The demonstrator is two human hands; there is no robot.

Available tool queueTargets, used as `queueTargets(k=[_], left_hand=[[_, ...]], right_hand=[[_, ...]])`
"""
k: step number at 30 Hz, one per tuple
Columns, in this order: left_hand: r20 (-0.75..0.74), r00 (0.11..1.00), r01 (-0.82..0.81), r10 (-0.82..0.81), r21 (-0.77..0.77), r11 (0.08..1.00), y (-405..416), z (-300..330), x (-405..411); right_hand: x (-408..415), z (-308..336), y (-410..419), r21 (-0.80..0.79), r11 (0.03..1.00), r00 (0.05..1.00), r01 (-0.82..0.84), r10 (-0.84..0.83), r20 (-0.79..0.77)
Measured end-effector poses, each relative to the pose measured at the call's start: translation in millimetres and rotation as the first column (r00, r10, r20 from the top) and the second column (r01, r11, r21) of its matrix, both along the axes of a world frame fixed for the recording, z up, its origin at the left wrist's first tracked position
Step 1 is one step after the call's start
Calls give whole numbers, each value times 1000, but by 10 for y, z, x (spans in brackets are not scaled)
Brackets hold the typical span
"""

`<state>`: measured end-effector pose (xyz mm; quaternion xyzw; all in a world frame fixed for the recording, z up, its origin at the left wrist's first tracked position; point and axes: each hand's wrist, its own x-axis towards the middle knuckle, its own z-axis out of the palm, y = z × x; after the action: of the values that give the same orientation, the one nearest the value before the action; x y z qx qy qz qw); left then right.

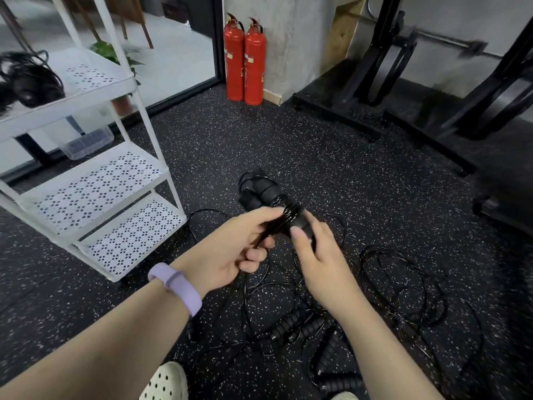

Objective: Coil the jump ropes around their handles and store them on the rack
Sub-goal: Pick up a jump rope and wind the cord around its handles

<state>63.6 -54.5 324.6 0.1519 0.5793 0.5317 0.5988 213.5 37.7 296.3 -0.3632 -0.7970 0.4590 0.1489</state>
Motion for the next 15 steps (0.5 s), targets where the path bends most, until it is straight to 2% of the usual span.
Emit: queueTargets(k=[2,5,8,11,13,15], left_hand=[[-7,998,-62,62,-19,998,13,-13,7],[-107,986,-138,130,-73,988,26,-71,10],[-166,978,-148,130,-102,984,23,-98,1],[-204,973,-140,108,-149,979,18,-83,-5],[-204,974,-135,102,-157,978,9,-73,-3],[-197,976,-118,95,-108,987,-5,-52,-17]], right_hand=[[-16,-22,-68,104,993,999,-47,43,33],[-31,-75,-125,252,965,998,-67,64,23],[-30,-97,-117,344,938,998,-54,64,-16],[-39,-120,-124,488,869,996,-82,92,4],[-31,-131,-127,444,892,995,-85,97,-3],[-20,-81,-110,157,987,995,-24,40,-95]])
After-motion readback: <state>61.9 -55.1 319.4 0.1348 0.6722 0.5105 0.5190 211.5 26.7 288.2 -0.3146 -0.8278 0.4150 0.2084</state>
